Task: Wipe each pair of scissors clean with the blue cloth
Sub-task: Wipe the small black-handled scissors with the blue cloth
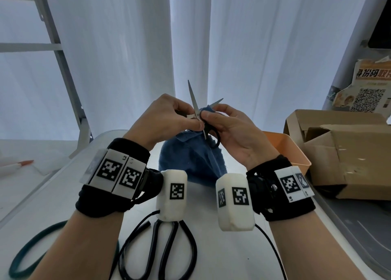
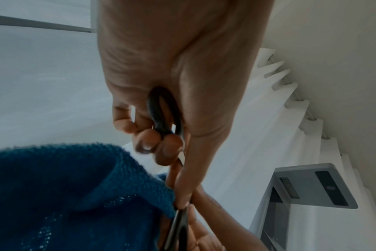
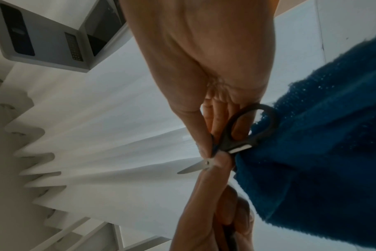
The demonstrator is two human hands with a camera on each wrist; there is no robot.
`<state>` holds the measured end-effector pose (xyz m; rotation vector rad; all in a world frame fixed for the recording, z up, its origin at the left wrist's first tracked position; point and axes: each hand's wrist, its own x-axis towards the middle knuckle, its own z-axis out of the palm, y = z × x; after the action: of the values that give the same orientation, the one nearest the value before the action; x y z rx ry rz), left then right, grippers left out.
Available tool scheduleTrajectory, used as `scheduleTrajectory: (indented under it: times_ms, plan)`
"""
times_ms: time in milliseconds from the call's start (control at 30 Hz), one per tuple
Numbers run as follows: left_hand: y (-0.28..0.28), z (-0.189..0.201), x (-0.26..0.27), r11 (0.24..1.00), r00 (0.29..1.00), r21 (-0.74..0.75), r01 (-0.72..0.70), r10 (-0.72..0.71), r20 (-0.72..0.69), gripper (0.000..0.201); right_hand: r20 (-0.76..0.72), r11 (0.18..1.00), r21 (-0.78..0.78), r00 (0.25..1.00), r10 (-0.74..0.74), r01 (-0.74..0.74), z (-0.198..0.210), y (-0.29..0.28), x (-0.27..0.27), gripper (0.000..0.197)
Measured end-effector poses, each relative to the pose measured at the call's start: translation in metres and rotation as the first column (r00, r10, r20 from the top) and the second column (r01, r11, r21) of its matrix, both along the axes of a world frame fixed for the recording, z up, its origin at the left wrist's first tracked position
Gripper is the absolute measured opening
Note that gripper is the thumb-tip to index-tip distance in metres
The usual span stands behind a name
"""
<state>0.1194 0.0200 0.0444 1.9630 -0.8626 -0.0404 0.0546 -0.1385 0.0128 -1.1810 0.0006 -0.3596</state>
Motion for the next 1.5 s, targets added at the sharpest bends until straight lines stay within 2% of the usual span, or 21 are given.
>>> scheduleTrajectory:
  times_ms: [133,300,433,600,767,1000,1067,1200,1300,1400,1467,1500]
  plan:
    - [0.001,0.0,0.0,1.0,1.0,0.01,0.02,-0.02,-0.012,0.008,0.008,0.999,-0.039,1.0,0.006,-0.005,0.001,0.002,0.0,0.026]
    - [0.0,0.001,-0.004,1.0,1.0,0.0,0.024,-0.024,0.004,0.012,0.001,1.0,0.008,1.0,-0.005,0.005,0.003,0.003,-0.002,0.027]
    - [-0.003,-0.001,-0.005,1.0,1.0,0.013,0.012,-0.012,-0.001,0.01,-0.019,0.998,-0.065,1.0,-0.012,0.01,0.002,-0.001,-0.001,0.02]
    - [-0.004,-0.004,-0.001,0.999,0.999,0.036,0.032,-0.031,-0.036,0.03,-0.033,0.995,-0.101,0.999,-0.026,0.023,0.001,-0.001,-0.002,0.026]
    - [-0.006,-0.003,0.0,0.998,0.998,-0.053,0.022,-0.025,-0.057,0.016,-0.016,0.996,-0.089,1.0,-0.022,0.021,0.004,-0.003,-0.005,0.021]
    - [-0.007,-0.001,-0.001,0.994,1.0,-0.104,-0.029,0.028,-0.012,0.016,-0.002,0.995,-0.075,0.997,-0.072,0.072,0.006,-0.003,-0.007,0.022]
    - [-0.005,0.0,0.0,0.993,0.999,-0.106,-0.044,0.043,-0.016,0.016,0.017,0.985,-0.12,0.992,-0.122,0.123,0.005,-0.004,-0.007,0.026]
    - [-0.001,0.002,0.002,0.992,0.998,-0.114,-0.047,0.044,-0.033,0.016,0.067,0.942,-0.208,0.965,-0.255,0.263,0.008,-0.005,-0.01,0.016]
    - [0.003,0.003,0.004,0.992,0.998,-0.116,-0.048,0.042,-0.05,0.017,0.109,0.798,-0.401,0.888,-0.447,0.451,0.009,-0.009,-0.01,0.011]
    - [0.006,0.005,0.004,0.992,0.998,-0.121,-0.036,0.029,-0.058,0.018,0.138,0.686,-0.484,0.821,-0.554,0.544,0.01,-0.014,-0.009,0.012]
    - [0.007,0.007,0.003,0.992,0.998,-0.123,-0.017,0.009,-0.065,0.017,0.086,0.697,-0.446,0.802,-0.592,0.562,0.009,-0.016,-0.008,0.015]
    - [0.006,0.007,0.001,0.993,0.998,-0.122,-0.006,-0.002,-0.067,0.017,0.045,0.737,-0.387,0.81,-0.585,0.554,0.009,-0.016,-0.008,0.015]
